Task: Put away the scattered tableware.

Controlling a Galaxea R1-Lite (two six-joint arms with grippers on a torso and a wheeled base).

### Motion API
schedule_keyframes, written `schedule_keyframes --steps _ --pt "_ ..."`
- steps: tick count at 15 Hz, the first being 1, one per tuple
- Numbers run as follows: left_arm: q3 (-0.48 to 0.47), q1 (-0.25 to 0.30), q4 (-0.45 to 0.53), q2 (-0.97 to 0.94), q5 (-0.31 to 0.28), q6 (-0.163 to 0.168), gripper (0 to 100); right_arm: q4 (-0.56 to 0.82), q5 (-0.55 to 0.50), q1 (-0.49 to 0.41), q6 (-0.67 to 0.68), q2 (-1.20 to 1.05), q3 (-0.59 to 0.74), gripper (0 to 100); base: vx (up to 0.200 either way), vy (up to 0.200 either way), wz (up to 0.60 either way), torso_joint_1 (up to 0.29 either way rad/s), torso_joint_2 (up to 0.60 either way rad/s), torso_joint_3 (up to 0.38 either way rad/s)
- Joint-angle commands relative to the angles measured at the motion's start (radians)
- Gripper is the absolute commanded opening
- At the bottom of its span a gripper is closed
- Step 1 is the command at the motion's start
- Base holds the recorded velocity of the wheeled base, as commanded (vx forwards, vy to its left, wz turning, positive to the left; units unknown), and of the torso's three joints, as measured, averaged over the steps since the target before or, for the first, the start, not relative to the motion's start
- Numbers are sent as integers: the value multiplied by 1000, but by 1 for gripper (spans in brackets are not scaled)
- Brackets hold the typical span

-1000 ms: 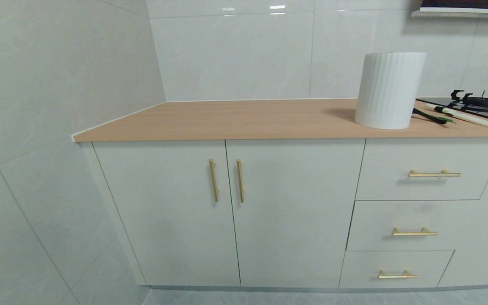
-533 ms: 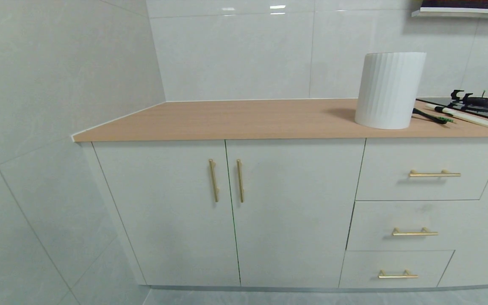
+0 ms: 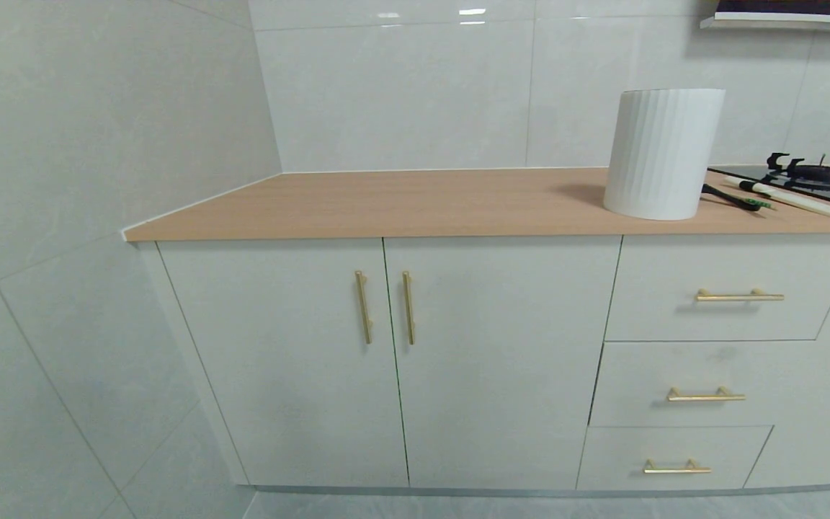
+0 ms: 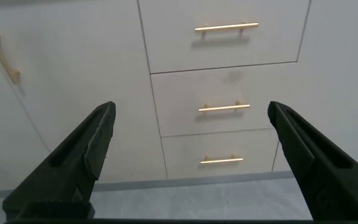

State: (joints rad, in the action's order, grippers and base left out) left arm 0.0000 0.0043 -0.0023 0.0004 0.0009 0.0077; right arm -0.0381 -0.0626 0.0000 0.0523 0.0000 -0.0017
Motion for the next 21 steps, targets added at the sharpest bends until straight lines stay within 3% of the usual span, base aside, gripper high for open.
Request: schedule_keyframes --steps 1,21 --pt "0 0 1 0 1 3 100 0 -2 0 1 2 2 100 0 0 0 0 0 0" --pt "0 0 1 0 1 -5 100 1 -17 0 -2 2 2 100 0 0 0 0 0 0"
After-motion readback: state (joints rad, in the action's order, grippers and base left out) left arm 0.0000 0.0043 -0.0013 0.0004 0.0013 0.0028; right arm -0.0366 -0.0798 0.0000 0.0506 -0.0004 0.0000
